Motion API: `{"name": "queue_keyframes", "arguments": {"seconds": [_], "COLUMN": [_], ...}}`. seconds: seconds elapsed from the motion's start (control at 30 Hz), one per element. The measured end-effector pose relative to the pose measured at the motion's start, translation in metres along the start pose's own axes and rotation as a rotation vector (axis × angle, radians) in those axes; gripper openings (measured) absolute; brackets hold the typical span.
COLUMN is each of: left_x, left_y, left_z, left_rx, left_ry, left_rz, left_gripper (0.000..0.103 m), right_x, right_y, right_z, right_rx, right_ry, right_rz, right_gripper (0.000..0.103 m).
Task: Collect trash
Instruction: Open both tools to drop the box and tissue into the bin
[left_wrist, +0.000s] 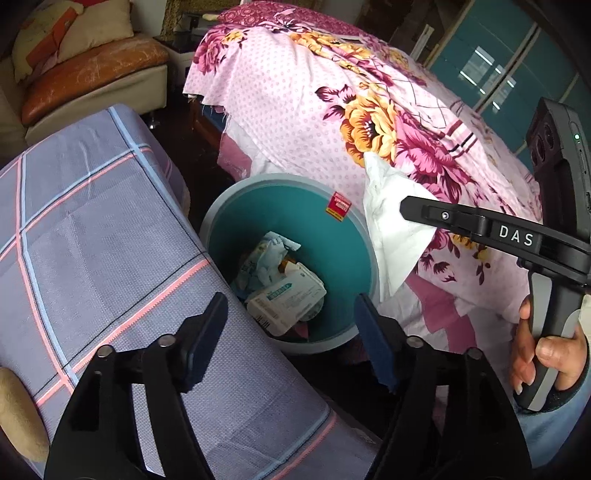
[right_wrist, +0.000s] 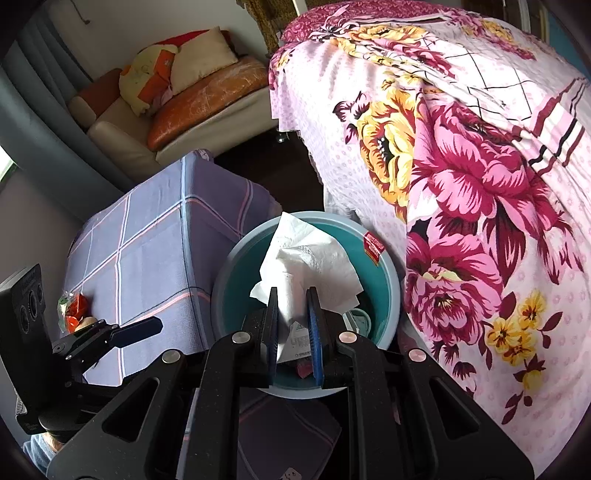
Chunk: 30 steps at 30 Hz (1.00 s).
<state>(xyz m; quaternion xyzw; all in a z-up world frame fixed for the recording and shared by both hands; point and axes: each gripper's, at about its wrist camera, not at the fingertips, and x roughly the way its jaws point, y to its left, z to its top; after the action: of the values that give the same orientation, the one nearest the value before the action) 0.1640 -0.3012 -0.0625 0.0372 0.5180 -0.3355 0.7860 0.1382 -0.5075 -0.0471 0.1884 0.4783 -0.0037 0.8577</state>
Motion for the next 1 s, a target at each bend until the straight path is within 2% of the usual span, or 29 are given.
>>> {"name": "queue_keyframes", "arguments": {"seconds": [0.03,0.07,0.13,0.2,0.23,0.27,0.33,0.43,0.53,0.7,1.0], "left_x": [-0.003,-0.006,-0.012,-0.018,-0.02,-0.021,-0.025,-0.028,-0.031,-0.039,-0.069], "left_y": [0.001,0.002,0.005,0.01,0.012,0.013,0.017,0.021,0.028,0.037,0.05], "left_z": [-0.001,-0.002,-0.003,-0.005,-0.005,-0.006,-0.007,-0.009,-0.012,-0.02,-0.038], "left_rx": [-0.004,-0.006,-0.01,-0.025,-0.032,-0.038,-0.044,-0.049,-0.072,-0.104,-0.129], "left_ry": [-0.01,-0.02,-0.033,-0.04,-0.042,-0.044,-0.051,-0.056,-0.053,-0.055,-0.088], "left_rz": [0.008,0.017,0.021,0.016,0.011,0.006,0.008,0.015,0.013,0.01,0.028], "left_gripper": [0.086,0.089,0.091,0.092,0.092,0.093,0.095,0.096,0.096,0.096,0.097], "right_x": [0.002,0.003,0.007,0.012,0.014,0.014,0.015,0.016,0.018,0.019,0.003], "right_y": [0.0,0.001,0.002,0.003,0.004,0.006,0.009,0.01,0.009,0.015,0.042], "right_z": [0.001,0.001,0.002,0.003,0.003,0.003,0.004,0.004,0.004,-0.003,-0.017], "right_rx": [0.001,0.0,0.001,0.005,0.008,0.007,0.005,0.027,0.061,0.056,0.02], "right_ry": [0.002,0.005,0.016,0.031,0.034,0.029,0.029,0.036,0.07,0.104,0.111], "right_rz": [-0.001,-0.001,0.003,0.009,0.012,0.01,0.012,0.015,0.023,-0.019,-0.02], "right_gripper": [0.015,0.015,0.016,0.029,0.048,0.057,0.059,0.075,0.084,0.084,0.084]}}
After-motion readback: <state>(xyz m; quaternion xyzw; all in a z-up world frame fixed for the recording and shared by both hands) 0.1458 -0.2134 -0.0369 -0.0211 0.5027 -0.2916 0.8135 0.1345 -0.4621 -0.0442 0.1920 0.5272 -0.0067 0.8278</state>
